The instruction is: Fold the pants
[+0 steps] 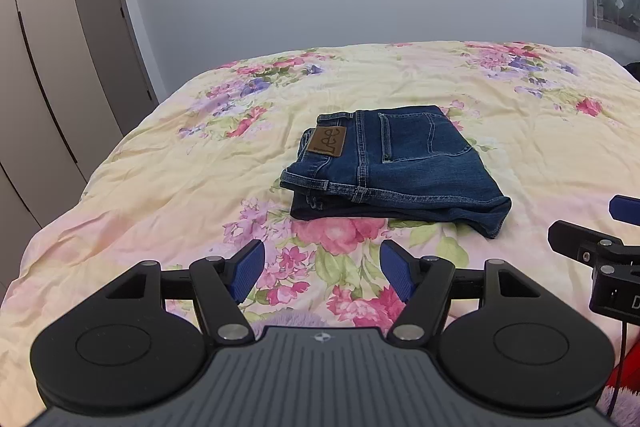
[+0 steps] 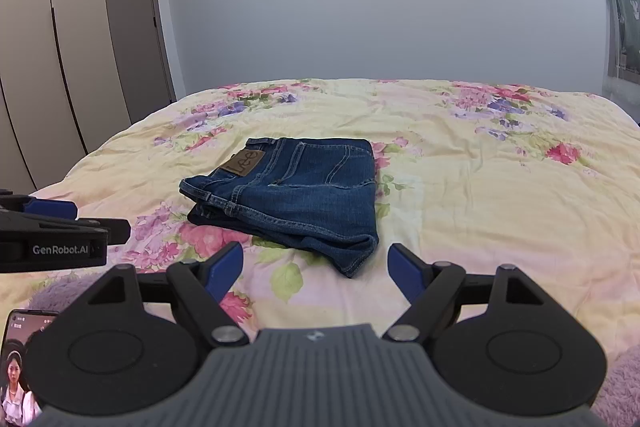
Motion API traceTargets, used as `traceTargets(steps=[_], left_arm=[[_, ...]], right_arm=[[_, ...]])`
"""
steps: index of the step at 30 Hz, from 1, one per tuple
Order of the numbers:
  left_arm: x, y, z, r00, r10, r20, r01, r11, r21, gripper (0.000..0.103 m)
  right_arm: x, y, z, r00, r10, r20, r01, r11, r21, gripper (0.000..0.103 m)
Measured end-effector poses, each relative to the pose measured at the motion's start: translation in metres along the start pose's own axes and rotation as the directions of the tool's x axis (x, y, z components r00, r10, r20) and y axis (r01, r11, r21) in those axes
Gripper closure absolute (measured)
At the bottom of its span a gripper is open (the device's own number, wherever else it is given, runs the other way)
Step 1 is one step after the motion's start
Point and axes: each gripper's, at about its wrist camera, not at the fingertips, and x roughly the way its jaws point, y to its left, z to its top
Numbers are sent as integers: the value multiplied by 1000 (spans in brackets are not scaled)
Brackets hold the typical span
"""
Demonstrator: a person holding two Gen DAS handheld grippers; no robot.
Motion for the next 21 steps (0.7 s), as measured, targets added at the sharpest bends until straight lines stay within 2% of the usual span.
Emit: traceTargets(steps=[21], left_arm=[[-1,0,1,1000,-6,-1,6,1000,8,25]], right_arm=[[0,0,-1,1000,0,-7,0,1000,-3,27]])
